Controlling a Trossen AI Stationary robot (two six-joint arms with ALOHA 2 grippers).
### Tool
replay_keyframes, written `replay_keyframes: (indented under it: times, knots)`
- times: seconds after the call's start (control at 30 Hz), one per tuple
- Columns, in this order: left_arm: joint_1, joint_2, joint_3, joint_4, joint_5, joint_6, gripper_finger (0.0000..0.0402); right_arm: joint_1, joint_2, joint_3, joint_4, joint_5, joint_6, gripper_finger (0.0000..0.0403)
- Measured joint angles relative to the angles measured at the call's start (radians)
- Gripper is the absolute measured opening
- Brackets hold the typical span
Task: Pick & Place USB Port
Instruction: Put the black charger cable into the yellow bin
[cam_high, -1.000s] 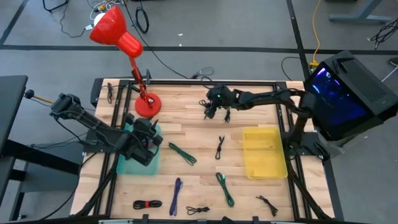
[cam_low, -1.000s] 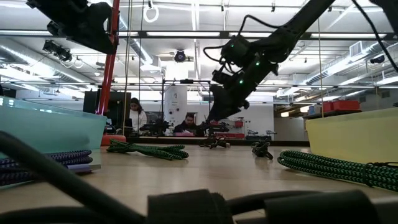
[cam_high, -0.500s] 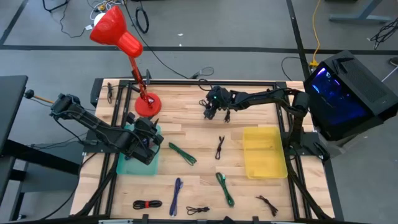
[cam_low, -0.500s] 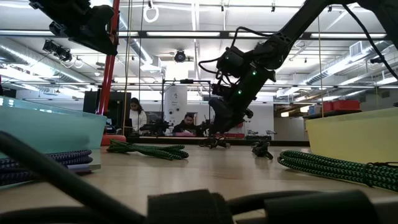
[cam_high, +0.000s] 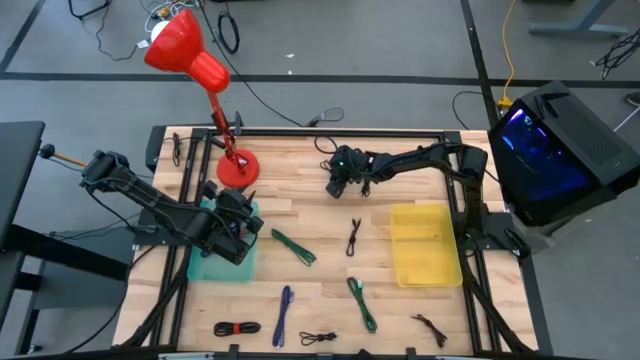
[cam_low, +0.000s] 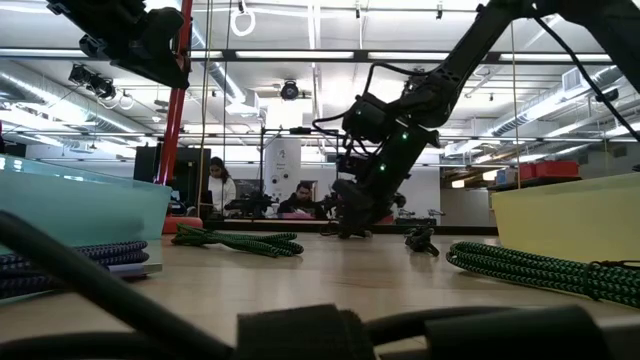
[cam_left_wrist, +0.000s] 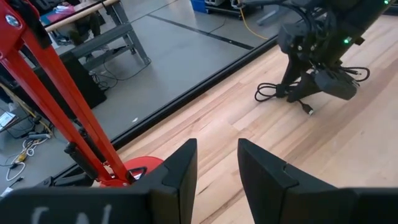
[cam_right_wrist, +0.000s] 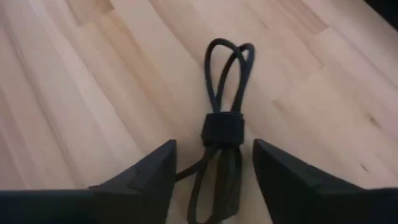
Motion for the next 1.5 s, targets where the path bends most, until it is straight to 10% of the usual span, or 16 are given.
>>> replay_keyframes:
  times: [0.23,0.97,1.5]
  knots:
    - [0.0,0.0,0.0,0.001,0.0,0.0,0.0121,-0.005,-0.008,0.001,0.001,-0.047,-0.017,0.0024]
    - [0.0,0.0,0.001,0.042,0.002,0.0,0.0121,0.237,-0.361,0.244,-0.646,0.074,0.002,0.0023]
    - [0.0,0.0,0.001,0.082,-0.004,0.003,0.0121,0.772,-0.589,0.243,-1.369,0.307,0.919,0.0021]
